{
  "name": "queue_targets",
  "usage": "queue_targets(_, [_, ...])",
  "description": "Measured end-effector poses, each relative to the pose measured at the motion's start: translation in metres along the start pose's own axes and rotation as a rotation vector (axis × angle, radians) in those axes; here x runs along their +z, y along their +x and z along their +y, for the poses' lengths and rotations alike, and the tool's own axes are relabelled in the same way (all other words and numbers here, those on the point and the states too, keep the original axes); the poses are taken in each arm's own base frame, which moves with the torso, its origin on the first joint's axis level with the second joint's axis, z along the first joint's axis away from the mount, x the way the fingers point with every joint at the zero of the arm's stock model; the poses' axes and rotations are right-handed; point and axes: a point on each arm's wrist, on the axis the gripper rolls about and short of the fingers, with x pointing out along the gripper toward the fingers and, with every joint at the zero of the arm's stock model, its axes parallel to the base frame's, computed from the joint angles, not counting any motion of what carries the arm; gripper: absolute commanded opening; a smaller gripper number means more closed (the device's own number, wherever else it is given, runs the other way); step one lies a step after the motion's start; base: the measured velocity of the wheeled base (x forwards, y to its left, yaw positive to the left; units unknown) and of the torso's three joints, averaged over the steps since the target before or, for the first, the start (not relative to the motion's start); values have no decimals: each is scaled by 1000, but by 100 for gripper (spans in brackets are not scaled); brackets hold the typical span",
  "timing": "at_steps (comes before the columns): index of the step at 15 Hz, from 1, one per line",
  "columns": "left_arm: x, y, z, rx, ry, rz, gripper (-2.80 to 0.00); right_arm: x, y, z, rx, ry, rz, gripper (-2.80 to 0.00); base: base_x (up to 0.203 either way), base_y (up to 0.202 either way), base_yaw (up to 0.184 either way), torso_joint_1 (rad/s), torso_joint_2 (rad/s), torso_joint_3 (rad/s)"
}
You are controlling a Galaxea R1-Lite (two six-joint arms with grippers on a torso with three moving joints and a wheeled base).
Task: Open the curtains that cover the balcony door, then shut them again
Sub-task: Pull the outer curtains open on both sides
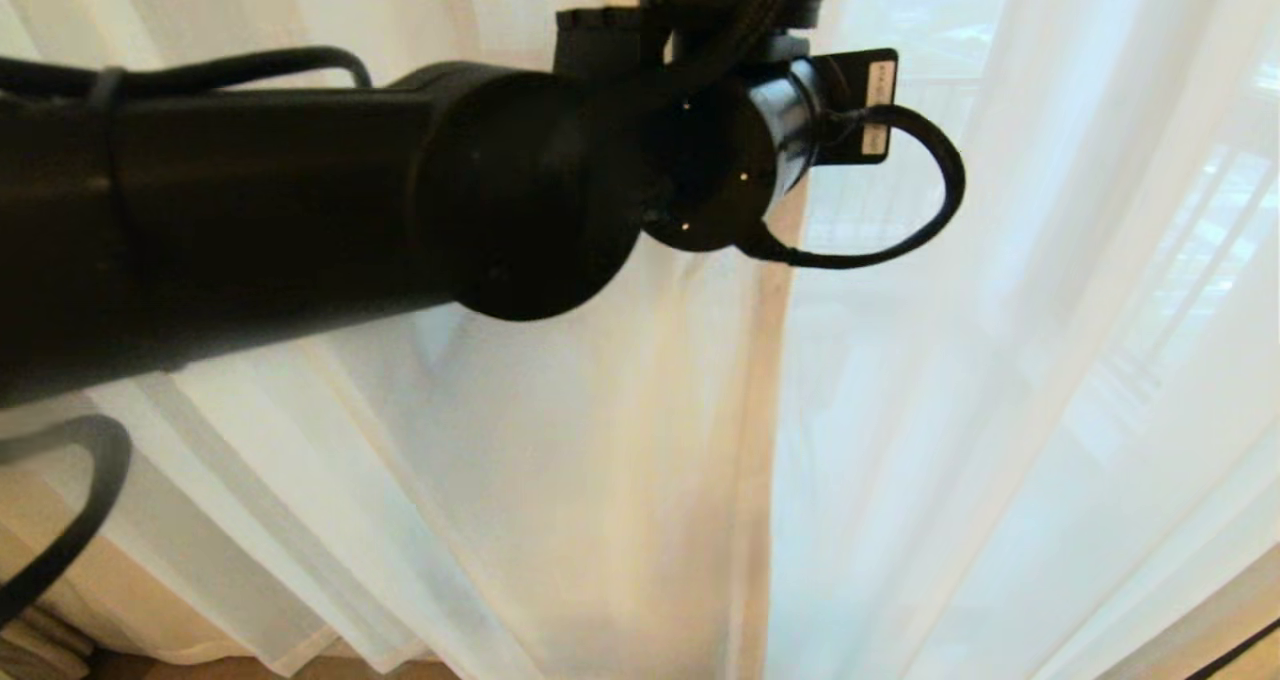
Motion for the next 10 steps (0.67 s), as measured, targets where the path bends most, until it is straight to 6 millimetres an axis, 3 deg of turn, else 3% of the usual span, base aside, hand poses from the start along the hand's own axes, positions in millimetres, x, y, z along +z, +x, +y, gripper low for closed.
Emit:
queue_targets(6, [26, 2, 49, 326, -12, -81, -280, 0, 0, 0, 0, 0, 0, -280, 0, 0, 0, 0, 0, 0])
queue_targets(10, [24, -5, 91, 480, 60, -41, -280, 0, 0, 0, -1, -1, 0, -280, 0, 0, 0, 0, 0, 0])
